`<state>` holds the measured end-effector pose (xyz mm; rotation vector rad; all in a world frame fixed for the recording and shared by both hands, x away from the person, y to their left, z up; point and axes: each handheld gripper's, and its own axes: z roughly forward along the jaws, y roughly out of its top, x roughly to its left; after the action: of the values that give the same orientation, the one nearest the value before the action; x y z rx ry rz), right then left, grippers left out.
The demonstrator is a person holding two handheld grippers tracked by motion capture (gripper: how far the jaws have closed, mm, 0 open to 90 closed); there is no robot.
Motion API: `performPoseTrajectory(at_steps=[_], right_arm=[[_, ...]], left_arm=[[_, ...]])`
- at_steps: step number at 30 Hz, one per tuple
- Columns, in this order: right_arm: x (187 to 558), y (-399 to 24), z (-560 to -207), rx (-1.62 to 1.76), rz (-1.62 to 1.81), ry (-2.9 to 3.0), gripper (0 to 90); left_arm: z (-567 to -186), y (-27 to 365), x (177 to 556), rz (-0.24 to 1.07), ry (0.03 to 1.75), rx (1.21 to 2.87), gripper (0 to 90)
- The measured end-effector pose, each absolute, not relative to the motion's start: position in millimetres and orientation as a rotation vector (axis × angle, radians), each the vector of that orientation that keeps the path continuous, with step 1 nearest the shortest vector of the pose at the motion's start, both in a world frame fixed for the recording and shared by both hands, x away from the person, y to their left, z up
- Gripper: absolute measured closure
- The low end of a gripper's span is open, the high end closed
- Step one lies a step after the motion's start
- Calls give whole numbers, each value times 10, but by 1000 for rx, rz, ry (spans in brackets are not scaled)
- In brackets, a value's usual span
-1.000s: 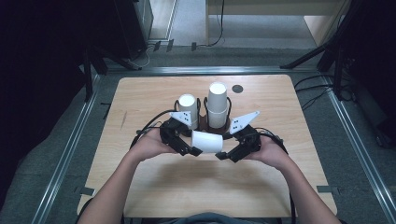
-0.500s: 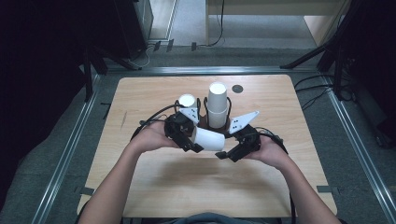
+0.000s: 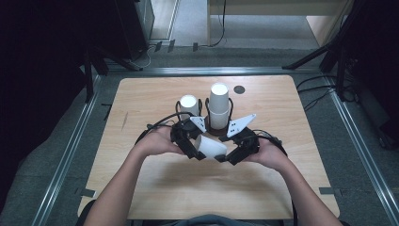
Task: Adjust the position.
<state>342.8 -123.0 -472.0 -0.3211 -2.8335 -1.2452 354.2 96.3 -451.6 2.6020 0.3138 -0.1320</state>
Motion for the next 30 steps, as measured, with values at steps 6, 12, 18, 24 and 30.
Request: performPoseTrajectory(at_steps=[6,12,18,24,30], right_arm=[[3400,-1144,-4768,-275,-1209,-2851,249],[3399,-1100,-4801,-268,-1179,-2855,307],[3395,-1092,-4801,-241,-1171,-2853,326],[3395,-1117,-4758,-235,-1219,-2858,327],[3420,-1191,-4712,-268,-1287,-2840,324]], left_arm=[[-4544,922,3533,-146,309,2606,253],[-4539,893,3524,-163,297,2605,250],[-4546,900,3517,-166,288,2602,234],[-4483,943,3486,-88,321,2510,126],[-4480,1004,3497,-49,370,2444,83]])
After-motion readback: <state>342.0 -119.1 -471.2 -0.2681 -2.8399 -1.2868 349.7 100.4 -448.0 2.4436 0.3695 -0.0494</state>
